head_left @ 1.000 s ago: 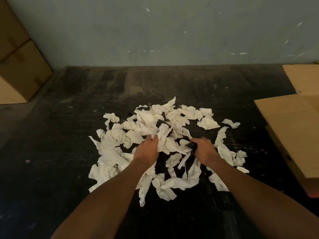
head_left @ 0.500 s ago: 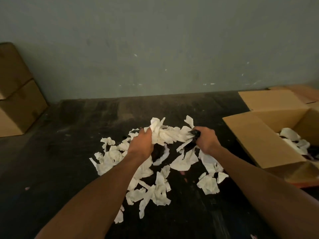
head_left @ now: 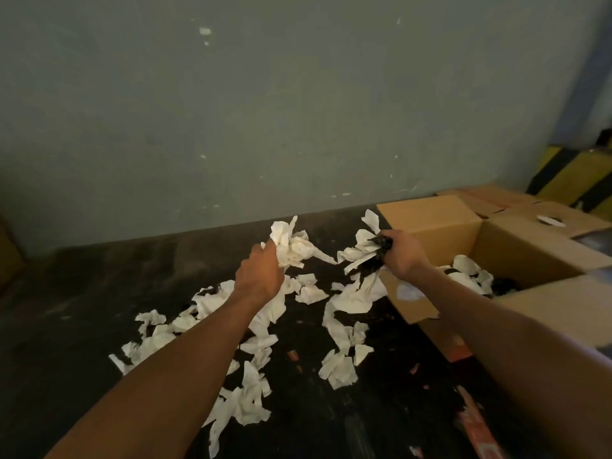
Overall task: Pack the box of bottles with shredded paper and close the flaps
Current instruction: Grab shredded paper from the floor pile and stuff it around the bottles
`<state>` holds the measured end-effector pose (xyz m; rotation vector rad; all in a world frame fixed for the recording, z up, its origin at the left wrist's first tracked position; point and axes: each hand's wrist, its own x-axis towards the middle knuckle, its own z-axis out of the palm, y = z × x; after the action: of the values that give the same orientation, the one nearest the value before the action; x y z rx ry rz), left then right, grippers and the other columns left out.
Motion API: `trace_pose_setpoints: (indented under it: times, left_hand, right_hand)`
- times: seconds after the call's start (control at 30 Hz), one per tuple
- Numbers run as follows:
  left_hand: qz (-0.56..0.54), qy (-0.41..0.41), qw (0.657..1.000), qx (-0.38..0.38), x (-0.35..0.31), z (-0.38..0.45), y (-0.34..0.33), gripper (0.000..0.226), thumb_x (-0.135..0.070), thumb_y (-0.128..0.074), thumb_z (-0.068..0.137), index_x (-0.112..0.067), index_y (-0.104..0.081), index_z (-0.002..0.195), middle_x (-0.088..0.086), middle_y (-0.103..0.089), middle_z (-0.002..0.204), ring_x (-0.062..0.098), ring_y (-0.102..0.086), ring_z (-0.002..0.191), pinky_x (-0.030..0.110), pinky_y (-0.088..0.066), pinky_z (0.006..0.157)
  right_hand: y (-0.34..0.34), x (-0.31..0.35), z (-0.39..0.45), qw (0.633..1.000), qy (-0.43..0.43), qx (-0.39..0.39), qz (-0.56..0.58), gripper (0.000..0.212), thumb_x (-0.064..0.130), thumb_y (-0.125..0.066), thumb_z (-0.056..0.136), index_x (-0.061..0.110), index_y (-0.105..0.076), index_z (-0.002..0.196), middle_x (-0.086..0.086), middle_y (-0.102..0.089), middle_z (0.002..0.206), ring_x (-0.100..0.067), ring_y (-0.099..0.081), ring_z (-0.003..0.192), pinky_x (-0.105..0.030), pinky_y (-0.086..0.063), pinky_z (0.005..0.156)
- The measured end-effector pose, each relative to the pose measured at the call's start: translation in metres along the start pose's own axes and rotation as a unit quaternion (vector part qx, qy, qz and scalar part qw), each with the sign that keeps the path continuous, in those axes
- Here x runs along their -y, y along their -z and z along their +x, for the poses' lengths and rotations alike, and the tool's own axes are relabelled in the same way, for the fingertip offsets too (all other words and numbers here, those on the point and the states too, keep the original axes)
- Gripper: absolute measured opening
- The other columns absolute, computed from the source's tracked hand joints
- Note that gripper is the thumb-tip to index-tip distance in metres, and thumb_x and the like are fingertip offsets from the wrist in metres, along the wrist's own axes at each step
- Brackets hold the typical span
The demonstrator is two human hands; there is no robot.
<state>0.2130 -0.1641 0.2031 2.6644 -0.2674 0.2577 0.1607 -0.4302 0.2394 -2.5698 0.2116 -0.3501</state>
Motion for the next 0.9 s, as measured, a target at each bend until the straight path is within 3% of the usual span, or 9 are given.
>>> trace_pose_setpoints:
  times: [0.07, 0.13, 0.27, 0.53, 0.77, 0.9]
  left_hand:
    - [-0.005, -0.010, 1.000, -0.004, -0.030, 0.004, -0.010, 0.047, -0.032, -0.057, 0.096, -0.021, -0.041, 0.138, 0.012, -0.053, 0.128, 0.037, -0.060, 0.109, 0.048, -0.053, 0.091]
    - [-0.005, -0.011, 1.000, -0.009, -0.062, 0.008, -0.022, 0.045, -0.030, -0.057, 0.096, -0.020, -0.041, 0.137, 0.013, -0.053, 0.129, 0.036, -0.060, 0.110, 0.047, -0.053, 0.091]
    - [-0.018, -0.009, 1.000, -0.017, -0.130, 0.014, -0.049, 0.044, -0.031, -0.057, 0.095, -0.020, -0.042, 0.135, 0.013, -0.055, 0.125, 0.036, -0.061, 0.106, 0.048, -0.054, 0.088]
    - [-0.024, -0.024, 0.999, -0.007, -0.252, 0.040, -0.101, 0.044, -0.037, -0.054, 0.094, -0.022, -0.042, 0.133, 0.014, -0.056, 0.122, 0.038, -0.060, 0.104, 0.049, -0.052, 0.087]
    - [-0.030, -0.043, 0.999, 0.002, -0.322, 0.079, -0.149, 0.038, -0.031, -0.059, 0.095, -0.022, -0.048, 0.130, 0.009, -0.061, 0.121, 0.031, -0.064, 0.100, 0.045, -0.057, 0.083]
    - [-0.024, -0.054, 0.998, 0.024, -0.345, 0.099, -0.181, 0.037, -0.026, -0.056, 0.096, -0.017, -0.047, 0.131, 0.012, -0.057, 0.123, 0.036, -0.061, 0.105, 0.043, -0.051, 0.083]
  right_hand:
    - [0.024, -0.019, 0.000, 0.999, 0.004, -0.033, 0.013, 0.026, -0.005, -0.055, 0.083, 0.013, -0.069, 0.097, -0.012, -0.069, 0.093, -0.028, -0.061, 0.087, -0.030, -0.046, 0.073]
    - [0.049, -0.041, 0.000, 0.999, 0.000, -0.047, 0.014, 0.025, -0.008, -0.054, 0.082, 0.004, -0.069, 0.098, -0.013, -0.068, 0.091, -0.025, -0.057, 0.084, -0.031, -0.044, 0.070]
    - [0.096, -0.105, 0.006, 0.998, -0.011, -0.056, -0.009, 0.029, -0.008, -0.052, 0.082, 0.011, -0.067, 0.097, -0.010, -0.068, 0.091, -0.029, -0.062, 0.086, -0.036, -0.050, 0.075]
    - [0.171, -0.226, 0.027, 0.994, -0.063, -0.086, 0.017, 0.029, -0.009, -0.054, 0.084, 0.009, -0.070, 0.101, -0.013, -0.069, 0.091, -0.029, -0.061, 0.086, -0.034, -0.048, 0.073]
    - [0.185, -0.284, 0.064, 0.991, -0.096, -0.089, 0.037, 0.027, -0.005, -0.057, 0.088, 0.010, -0.067, 0.108, -0.012, -0.066, 0.098, -0.025, -0.062, 0.093, -0.034, -0.051, 0.081]
    - [0.181, -0.306, 0.081, 0.990, -0.114, -0.078, 0.025, 0.022, -0.001, -0.056, 0.089, 0.012, -0.067, 0.102, -0.009, -0.066, 0.092, -0.023, -0.062, 0.088, -0.031, -0.048, 0.073]
